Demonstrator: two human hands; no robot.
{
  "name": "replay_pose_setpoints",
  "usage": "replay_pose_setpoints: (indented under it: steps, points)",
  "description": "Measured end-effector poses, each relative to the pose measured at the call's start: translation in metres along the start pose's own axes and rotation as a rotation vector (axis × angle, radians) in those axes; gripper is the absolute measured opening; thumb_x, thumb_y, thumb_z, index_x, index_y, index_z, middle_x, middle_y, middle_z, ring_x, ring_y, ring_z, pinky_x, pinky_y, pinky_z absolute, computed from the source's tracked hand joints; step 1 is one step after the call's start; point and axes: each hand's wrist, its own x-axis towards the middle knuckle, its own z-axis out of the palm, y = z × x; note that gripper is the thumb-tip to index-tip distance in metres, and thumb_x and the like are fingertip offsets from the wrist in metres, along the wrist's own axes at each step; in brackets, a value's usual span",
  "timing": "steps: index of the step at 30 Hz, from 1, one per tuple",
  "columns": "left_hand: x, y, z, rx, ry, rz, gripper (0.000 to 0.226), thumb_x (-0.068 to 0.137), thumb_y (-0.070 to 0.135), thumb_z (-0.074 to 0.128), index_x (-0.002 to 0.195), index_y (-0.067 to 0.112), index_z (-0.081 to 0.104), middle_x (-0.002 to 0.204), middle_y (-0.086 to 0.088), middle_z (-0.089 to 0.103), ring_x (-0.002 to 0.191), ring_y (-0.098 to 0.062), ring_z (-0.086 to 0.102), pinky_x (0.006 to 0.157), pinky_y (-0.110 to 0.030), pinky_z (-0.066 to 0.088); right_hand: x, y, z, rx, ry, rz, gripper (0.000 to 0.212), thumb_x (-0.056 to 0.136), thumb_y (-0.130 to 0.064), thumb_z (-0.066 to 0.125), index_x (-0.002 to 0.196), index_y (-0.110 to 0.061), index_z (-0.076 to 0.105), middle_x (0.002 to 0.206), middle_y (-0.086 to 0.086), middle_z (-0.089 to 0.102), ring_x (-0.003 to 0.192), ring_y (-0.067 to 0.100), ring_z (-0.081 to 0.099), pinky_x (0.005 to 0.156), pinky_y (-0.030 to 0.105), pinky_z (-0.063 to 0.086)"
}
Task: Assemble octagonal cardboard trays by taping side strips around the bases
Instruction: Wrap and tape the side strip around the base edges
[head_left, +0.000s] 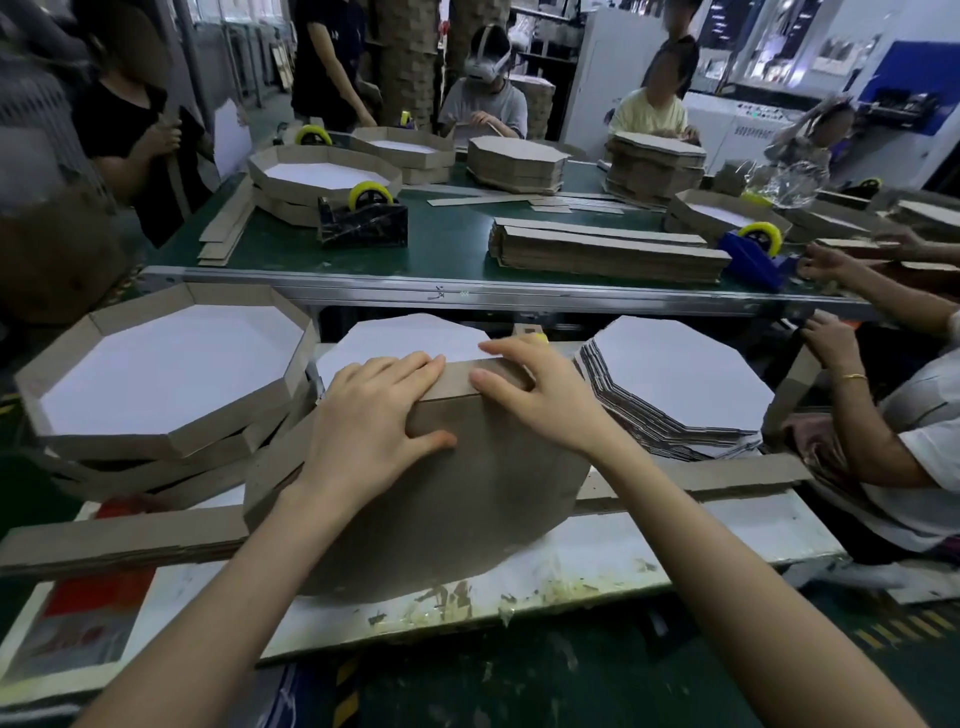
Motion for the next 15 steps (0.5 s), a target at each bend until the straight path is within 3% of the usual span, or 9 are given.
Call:
replay_pose_setpoints:
  steps: [4,7,9,12,15]
  points:
    - [-0.002,-0.002,-0.002,0.134,-0.109,0.024,0.091,0.075,0.059,0.071,0.15,0.029,0.03,0.15,0.007,0.04,0.136,-0.016,0.036,0.112,-0.037,0.025,-0.004,0.005,0.001,0.04,-0.006,0.013,0.04,0.092,-0.033,0.068,0.124,-0.011,0.067,0.115,0.001,0.064,0.11,0.01,0.055,0.092,0.011,0.037]
    - [0.013,0.015,-0.001,0.158,-0.081,0.035,0.09,0.075,0.077,0.051,0.148,0.028,0.032,0.145,0.008,0.044,0.135,-0.014,0.036,0.114,-0.042,0.022,-0.006,0.005,-0.001,0.04,-0.019,-0.025,0.038,0.091,-0.032,0.069,0.123,-0.011,0.067,0.112,0.001,0.064,0.107,0.011,0.055,0.093,0.018,0.04]
    - [0.026,0.031,0.004,0.178,-0.116,0.054,0.093,0.074,0.082,0.046,0.146,0.025,0.031,0.14,0.006,0.049,0.13,-0.016,0.042,0.106,-0.04,0.031,-0.007,0.006,-0.004,0.028,-0.039,-0.052,0.034,0.092,-0.029,0.068,0.123,-0.012,0.067,0.111,0.002,0.066,0.103,0.011,0.057,0.09,0.02,0.042]
    - [0.038,0.042,0.014,0.277,-0.175,0.077,0.088,0.072,0.082,0.05,0.136,0.024,0.034,0.123,0.004,0.059,0.111,-0.019,0.057,0.081,-0.035,0.045,-0.012,0.017,-0.012,0.078,-0.051,-0.044,0.027,0.098,-0.017,0.059,0.124,-0.013,0.067,0.111,0.001,0.068,0.102,0.011,0.06,0.089,0.021,0.044]
    - [0.037,0.038,0.015,0.281,-0.159,0.08,0.085,0.07,0.085,0.05,0.131,0.027,0.041,0.119,0.007,0.061,0.105,-0.019,0.06,0.076,-0.035,0.049,-0.016,0.027,-0.022,0.154,-0.012,0.076,0.032,0.102,-0.019,0.051,0.133,-0.015,0.06,0.116,-0.002,0.068,0.105,0.006,0.061,0.095,0.021,0.046]
